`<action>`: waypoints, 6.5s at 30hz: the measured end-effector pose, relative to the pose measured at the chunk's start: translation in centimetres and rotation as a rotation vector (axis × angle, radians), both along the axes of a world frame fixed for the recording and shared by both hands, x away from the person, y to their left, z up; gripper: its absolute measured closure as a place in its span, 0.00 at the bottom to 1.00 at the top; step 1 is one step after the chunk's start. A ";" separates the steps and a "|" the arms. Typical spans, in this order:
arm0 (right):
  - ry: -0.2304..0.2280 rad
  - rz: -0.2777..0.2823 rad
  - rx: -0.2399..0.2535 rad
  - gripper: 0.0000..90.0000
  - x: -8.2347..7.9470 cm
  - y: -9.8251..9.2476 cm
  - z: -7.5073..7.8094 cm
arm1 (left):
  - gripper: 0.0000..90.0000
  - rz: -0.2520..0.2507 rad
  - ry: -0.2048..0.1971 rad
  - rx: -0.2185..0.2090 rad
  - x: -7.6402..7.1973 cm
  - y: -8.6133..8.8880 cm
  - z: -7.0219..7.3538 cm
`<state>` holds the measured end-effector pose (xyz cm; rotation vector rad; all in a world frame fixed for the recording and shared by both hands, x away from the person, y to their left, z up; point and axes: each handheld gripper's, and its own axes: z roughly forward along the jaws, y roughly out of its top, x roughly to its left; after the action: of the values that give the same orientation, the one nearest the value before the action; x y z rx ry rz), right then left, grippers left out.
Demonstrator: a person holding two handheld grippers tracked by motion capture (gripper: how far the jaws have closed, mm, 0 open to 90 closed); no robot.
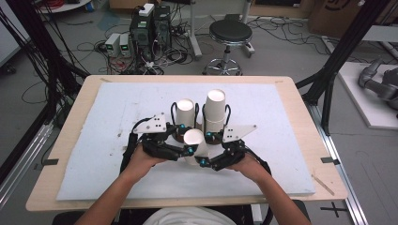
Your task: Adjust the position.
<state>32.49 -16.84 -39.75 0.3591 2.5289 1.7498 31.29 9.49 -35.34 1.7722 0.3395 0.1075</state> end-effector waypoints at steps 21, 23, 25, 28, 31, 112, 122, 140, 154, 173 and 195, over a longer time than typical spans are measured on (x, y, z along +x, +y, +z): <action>-0.061 0.046 -0.022 0.40 -0.1 -0.9 0.6 | 0.30 0.013 0.007 0.000 0.2 0.3 -0.1; -0.053 0.054 -0.023 0.40 -0.2 -0.9 0.6 | 0.30 0.015 0.006 0.003 0.2 0.2 -0.2; -0.059 0.056 -0.018 0.41 -0.1 -1.0 0.7 | 0.30 0.027 0.000 0.001 0.3 0.5 0.0; -0.060 0.048 -0.007 0.42 -0.1 -1.4 0.8 | 0.29 0.048 0.000 -0.022 0.5 1.3 0.2; -0.057 0.041 0.003 0.43 0.0 -1.7 1.0 | 0.30 0.054 0.003 -0.041 0.6 1.9 0.3; -0.054 0.122 0.025 0.38 0.2 -3.2 1.6 | 0.27 -0.121 0.018 -0.037 0.7 1.0 -1.1; -0.027 0.124 0.020 0.32 0.2 -3.1 1.6 | 0.39 -0.178 -0.006 -0.019 0.6 0.8 -1.3; -0.005 0.096 0.072 0.35 0.4 -3.6 1.8 | 0.39 -0.151 0.021 -0.050 0.9 1.1 -1.7; -0.018 0.116 0.051 0.38 0.4 -3.6 1.9 | 0.33 -0.153 0.036 -0.029 0.8 0.8 -1.8; 0.022 0.080 0.149 0.31 0.5 -3.9 2.4 | 0.39 -0.167 0.008 -0.036 0.7 0.7 -2.0; -0.007 0.092 0.033 0.32 0.4 -3.8 3.0 | 0.39 -0.158 0.010 0.009 0.6 0.4 -2.1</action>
<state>32.85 -20.65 -36.79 0.2403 2.5538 1.8219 31.92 9.85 -37.39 1.8020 0.2053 -0.0127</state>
